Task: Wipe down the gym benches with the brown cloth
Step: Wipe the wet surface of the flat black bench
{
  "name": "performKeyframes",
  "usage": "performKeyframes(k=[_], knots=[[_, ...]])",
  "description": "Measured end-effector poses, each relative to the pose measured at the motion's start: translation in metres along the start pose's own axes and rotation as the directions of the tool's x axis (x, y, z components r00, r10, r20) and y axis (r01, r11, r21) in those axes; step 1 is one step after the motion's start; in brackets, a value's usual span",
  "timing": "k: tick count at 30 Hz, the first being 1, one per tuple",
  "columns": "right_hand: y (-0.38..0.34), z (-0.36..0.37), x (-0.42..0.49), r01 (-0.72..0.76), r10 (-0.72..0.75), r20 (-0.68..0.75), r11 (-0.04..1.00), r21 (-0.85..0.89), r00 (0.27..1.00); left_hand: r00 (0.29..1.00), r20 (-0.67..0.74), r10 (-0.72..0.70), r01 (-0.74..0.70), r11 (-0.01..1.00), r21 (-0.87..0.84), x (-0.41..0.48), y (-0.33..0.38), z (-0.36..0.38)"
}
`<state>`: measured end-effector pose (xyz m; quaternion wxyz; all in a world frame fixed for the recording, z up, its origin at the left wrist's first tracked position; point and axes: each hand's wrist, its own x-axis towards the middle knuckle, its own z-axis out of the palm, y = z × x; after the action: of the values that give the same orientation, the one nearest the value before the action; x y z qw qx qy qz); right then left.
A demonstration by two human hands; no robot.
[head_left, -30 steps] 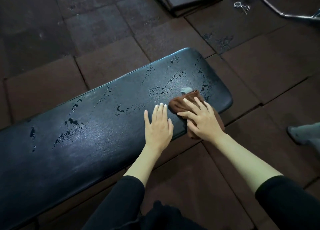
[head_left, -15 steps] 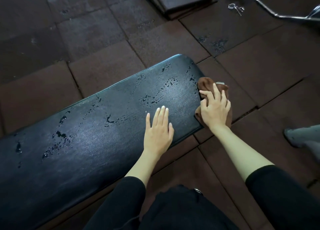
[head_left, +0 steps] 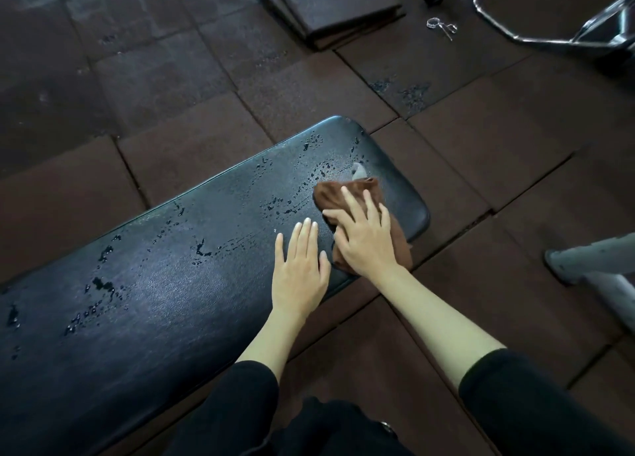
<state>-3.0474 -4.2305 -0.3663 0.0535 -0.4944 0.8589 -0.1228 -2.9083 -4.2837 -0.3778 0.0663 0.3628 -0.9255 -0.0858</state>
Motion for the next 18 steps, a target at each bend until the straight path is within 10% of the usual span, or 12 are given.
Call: performKeyframes(k=[5,14,18], knots=[[0.034,-0.003,-0.023,0.081,-0.081,-0.013,0.997,0.005,0.997,1.000,0.012,-0.002,0.002,1.000,-0.004,0.001,-0.001,0.000],[0.053,-0.016,0.032,-0.488,0.495,-0.077,0.868,0.095,0.866,1.000,0.016,-0.011,0.011,1.000,-0.010,0.002,0.000,0.002],[0.032,-0.007,0.018,-0.265,0.261,-0.089,0.964,-0.031,0.961,1.000,0.002,-0.004,0.004,1.000,-0.003,0.002,0.001,0.004]])
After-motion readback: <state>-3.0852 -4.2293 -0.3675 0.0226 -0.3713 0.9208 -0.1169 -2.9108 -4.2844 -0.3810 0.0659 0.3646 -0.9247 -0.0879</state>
